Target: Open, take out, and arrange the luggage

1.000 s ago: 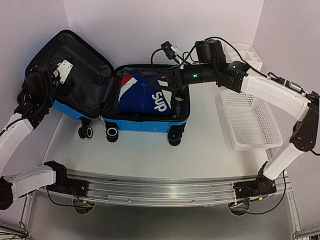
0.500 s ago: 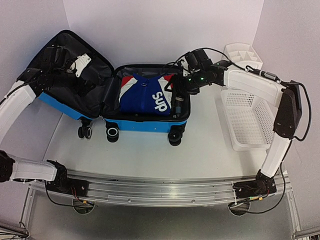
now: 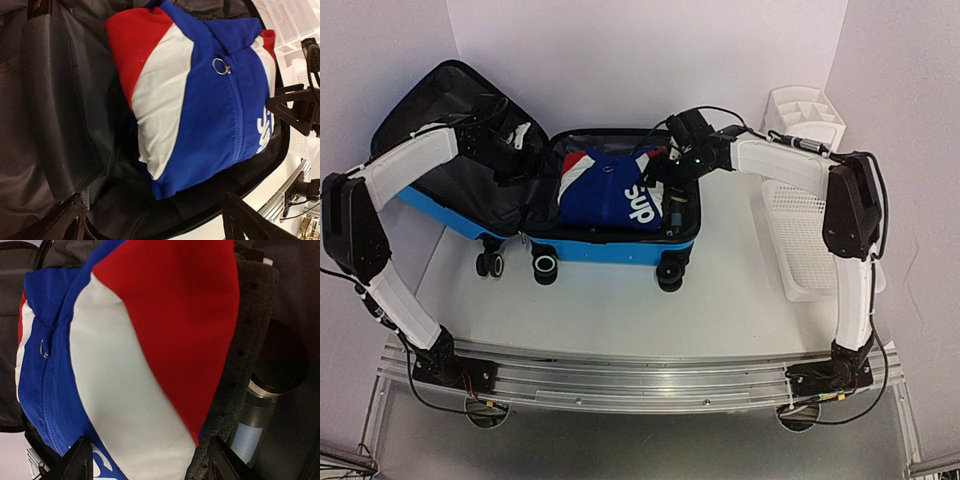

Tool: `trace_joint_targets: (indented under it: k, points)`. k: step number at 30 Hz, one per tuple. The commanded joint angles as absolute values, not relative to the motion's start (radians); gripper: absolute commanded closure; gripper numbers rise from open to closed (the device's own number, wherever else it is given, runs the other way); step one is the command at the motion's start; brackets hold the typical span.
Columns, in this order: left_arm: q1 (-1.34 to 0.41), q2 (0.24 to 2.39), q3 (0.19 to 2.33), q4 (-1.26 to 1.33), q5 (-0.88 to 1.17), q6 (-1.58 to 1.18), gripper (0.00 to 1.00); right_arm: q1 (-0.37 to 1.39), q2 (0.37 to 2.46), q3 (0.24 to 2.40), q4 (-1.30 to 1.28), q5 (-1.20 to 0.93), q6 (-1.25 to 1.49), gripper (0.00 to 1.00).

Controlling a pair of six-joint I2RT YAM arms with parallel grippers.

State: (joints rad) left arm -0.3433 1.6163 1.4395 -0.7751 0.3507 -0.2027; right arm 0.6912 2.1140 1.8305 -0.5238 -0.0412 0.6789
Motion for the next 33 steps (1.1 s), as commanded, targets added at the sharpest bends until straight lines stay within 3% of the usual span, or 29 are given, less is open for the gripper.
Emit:
trace_joint_targets:
  k: [1,9,14,18,21,28,31,33]
  points:
    - [-0.334,1.715,1.499,-0.705,0.45,-0.341,0.1,0.681,2.146,1.9,-0.529,-0.044,0.706,0.34]
    - [-0.336,1.86,1.523,-0.643,0.517,-0.388,0.26,0.671,2.256,1.986,-0.527,-0.127,0.724,0.39]
    - [-0.341,1.897,1.529,-0.591,0.528,-0.405,0.27,0.666,2.298,2.019,-0.523,-0.155,0.733,0.37]
    - [-0.372,1.924,1.544,-0.56,0.541,-0.421,0.32,0.666,2.333,2.072,-0.512,-0.227,0.738,0.42]
    - [-0.393,1.945,1.544,-0.546,0.542,-0.441,0.35,0.666,2.341,2.072,-0.488,-0.266,0.76,0.54]
    - [-0.396,1.96,1.552,-0.528,0.534,-0.452,0.57,0.666,2.297,2.008,-0.406,-0.311,0.788,0.83]
    - [-0.398,1.971,1.555,-0.522,0.546,-0.471,0.72,0.666,2.291,2.013,-0.391,-0.324,0.796,0.97]
    - [-0.399,1.976,1.563,-0.524,0.549,-0.48,0.85,0.666,2.28,2.018,-0.389,-0.322,0.796,1.0]
